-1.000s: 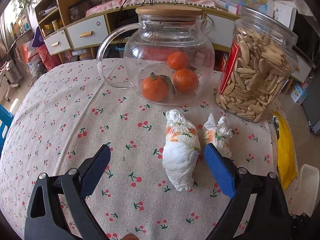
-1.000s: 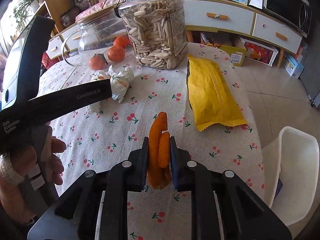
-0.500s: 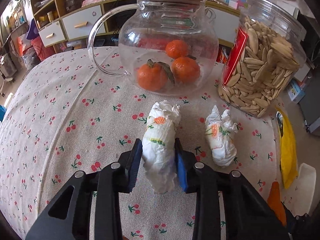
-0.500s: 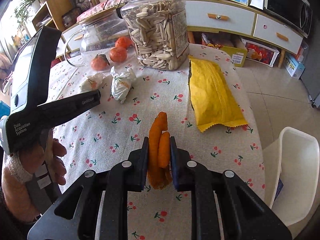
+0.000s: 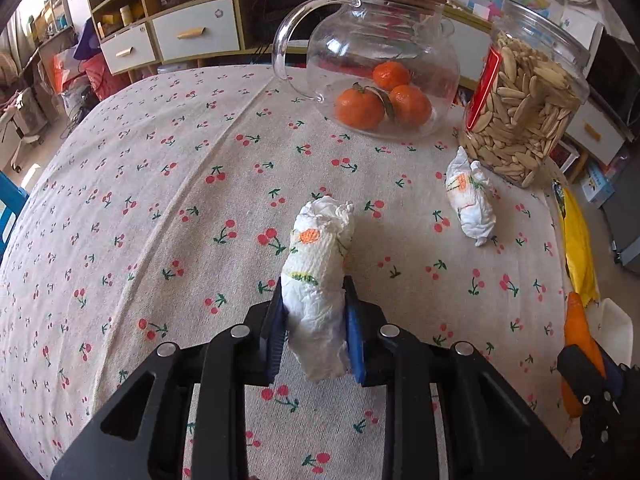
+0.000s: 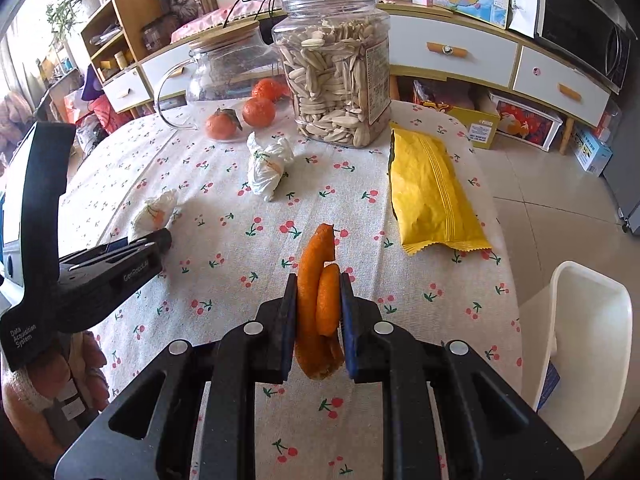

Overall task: Collect trash
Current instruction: 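Carry the orange peel and white bundle over the white bin and release both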

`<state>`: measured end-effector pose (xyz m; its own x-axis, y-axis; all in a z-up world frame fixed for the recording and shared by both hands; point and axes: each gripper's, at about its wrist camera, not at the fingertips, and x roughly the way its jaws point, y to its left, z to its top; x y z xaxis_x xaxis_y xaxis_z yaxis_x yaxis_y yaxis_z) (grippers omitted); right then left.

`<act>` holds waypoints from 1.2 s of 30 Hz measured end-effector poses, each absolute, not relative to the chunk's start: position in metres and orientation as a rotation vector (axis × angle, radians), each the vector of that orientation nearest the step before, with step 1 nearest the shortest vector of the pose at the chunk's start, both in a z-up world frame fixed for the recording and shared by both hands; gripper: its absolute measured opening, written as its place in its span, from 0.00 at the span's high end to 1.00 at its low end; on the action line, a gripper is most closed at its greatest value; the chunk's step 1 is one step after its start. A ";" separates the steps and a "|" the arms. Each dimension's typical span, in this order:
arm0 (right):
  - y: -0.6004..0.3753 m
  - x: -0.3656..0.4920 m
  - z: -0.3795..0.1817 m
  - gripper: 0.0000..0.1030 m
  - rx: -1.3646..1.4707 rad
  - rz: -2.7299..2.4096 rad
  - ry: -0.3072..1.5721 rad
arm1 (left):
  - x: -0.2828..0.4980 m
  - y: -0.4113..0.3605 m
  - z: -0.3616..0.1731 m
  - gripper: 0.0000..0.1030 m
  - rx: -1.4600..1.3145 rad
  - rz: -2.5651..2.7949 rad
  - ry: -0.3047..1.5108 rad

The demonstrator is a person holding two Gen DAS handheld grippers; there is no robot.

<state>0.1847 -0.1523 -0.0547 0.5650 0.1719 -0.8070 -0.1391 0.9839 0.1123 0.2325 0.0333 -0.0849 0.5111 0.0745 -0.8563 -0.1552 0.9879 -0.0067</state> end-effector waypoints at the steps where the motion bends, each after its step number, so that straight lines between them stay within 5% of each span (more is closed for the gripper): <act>1: -0.153 0.182 -0.053 0.82 0.033 0.184 0.947 | 0.225 0.035 -0.084 0.75 -0.088 0.145 1.026; 19: -0.208 0.110 -0.009 0.82 -0.035 0.132 0.786 | 0.094 0.007 -0.036 0.75 -0.084 0.182 0.894; 36: -0.306 0.081 0.016 0.82 0.053 -0.062 0.689 | 0.080 -0.092 -0.001 0.74 -0.012 0.011 0.825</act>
<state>0.0812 -0.3061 0.0159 0.7700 -0.0396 -0.6368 0.0746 0.9968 0.0283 0.0798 -0.0923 -0.0013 0.6782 0.0049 -0.7348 -0.0144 0.9999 -0.0067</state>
